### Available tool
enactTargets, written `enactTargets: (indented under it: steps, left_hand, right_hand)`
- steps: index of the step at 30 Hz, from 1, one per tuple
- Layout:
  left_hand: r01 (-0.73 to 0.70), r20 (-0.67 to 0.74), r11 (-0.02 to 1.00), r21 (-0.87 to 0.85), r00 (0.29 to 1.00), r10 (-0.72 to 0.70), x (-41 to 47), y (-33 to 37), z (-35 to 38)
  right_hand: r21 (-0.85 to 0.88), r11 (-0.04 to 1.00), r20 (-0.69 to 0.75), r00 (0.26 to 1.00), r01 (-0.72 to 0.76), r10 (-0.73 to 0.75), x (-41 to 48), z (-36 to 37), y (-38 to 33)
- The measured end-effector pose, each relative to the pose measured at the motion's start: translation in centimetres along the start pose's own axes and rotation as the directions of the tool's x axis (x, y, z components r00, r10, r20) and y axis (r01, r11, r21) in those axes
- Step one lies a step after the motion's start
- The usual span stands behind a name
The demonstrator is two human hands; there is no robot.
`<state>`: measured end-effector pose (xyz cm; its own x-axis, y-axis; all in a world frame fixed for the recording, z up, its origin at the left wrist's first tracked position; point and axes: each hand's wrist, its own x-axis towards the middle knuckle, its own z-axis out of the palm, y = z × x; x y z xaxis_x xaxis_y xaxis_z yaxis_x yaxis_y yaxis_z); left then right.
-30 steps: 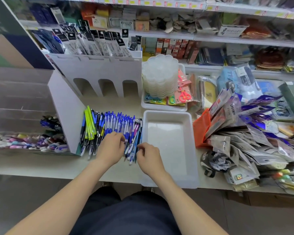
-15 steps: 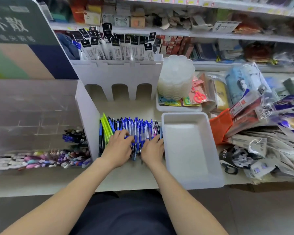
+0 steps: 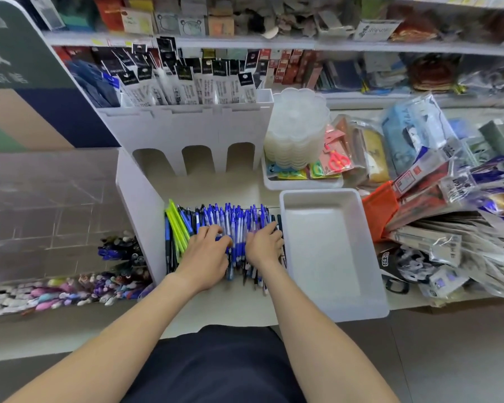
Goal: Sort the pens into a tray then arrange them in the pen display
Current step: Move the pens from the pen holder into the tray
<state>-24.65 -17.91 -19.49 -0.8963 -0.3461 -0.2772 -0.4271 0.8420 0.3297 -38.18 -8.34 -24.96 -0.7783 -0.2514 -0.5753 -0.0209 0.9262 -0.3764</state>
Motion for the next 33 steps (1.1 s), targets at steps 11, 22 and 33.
enactTargets:
  steps: [11, 22, 33]
  left_hand:
    - [0.06, 0.056, 0.998, -0.003, 0.997, -0.06, 0.5, 1.2, 0.6]
    - [0.143, 0.088, 0.986, -0.091, 0.987, -0.135, 0.7, 1.6, 0.3]
    - [0.105, -0.12, 0.942, -0.319, 0.981, -0.15, 1.0, 4.6, -0.2]
  right_hand:
    - [0.087, 0.996, 0.057, 0.998, 0.025, -0.03, 1.2, -0.6, -0.1]
    - [0.228, 0.963, 0.113, 0.978, 0.145, -0.175, 0.1, -3.3, 2.0]
    - [0.565, 0.753, -0.013, 0.916, 0.337, -0.4, -2.4, -8.6, 3.6]
